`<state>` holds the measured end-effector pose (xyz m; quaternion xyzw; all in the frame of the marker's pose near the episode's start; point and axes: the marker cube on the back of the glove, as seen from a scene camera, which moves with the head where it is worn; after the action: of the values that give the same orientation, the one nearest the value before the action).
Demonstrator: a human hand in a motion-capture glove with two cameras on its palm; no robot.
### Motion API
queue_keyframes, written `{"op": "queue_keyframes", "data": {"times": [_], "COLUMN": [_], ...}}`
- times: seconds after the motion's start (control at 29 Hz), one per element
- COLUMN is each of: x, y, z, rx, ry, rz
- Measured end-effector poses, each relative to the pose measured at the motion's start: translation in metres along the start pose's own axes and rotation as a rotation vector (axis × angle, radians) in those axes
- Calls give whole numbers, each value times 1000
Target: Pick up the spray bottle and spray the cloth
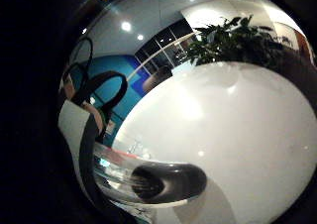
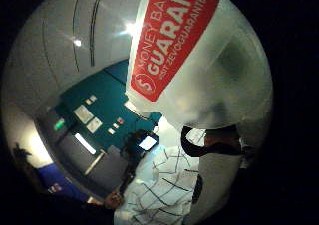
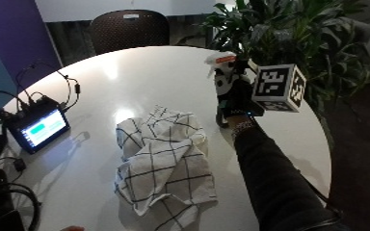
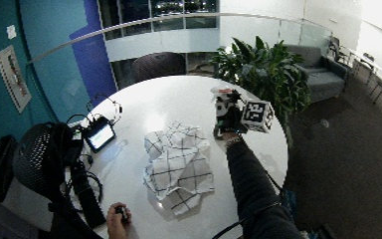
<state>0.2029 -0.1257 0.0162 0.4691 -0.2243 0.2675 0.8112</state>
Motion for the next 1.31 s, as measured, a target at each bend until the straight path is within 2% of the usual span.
{"op": "queue_keyframes", "data": {"times": [0.38, 0.62, 0.83, 0.97, 1.17, 1.31], "x": [-68, -85, -101, -113, -120, -103], "y": [-48, -62, -47, -35, -1, 36], "z": [-26, -36, -25, -17, 7, 14], "rx": [-94, -149, -218, -207, -171, -275], "ry": [395, 655, 799, 892, 898, 935], "rz": [-431, -664, -865, -1016, -1220, -1248]}}
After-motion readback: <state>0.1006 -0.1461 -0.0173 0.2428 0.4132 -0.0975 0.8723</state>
